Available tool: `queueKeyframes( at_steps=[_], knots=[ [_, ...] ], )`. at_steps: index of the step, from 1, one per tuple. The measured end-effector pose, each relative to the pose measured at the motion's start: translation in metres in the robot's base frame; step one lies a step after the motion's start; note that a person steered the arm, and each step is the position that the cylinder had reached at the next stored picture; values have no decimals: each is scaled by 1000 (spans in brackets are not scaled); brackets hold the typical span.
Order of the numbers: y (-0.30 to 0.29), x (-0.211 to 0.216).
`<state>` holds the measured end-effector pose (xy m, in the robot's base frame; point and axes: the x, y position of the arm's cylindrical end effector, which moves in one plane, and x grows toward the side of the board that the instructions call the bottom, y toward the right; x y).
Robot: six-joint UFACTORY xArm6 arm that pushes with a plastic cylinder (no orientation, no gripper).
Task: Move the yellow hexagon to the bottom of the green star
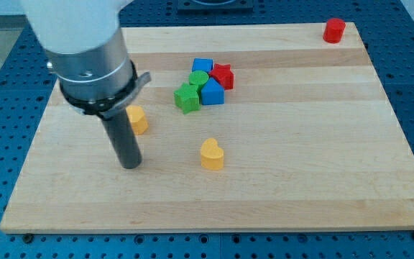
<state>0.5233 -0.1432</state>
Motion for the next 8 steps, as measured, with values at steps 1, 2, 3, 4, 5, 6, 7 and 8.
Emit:
queueKeyframes(
  at_steps=[1, 2, 3, 4, 5, 6, 7, 8],
  knots=[
    [-45, -5],
    [-82, -35],
    [-85, -72],
    [-73, -89],
    [-41, -85],
    [-3, -73],
    [40, -71],
    [67, -70]
  ],
)
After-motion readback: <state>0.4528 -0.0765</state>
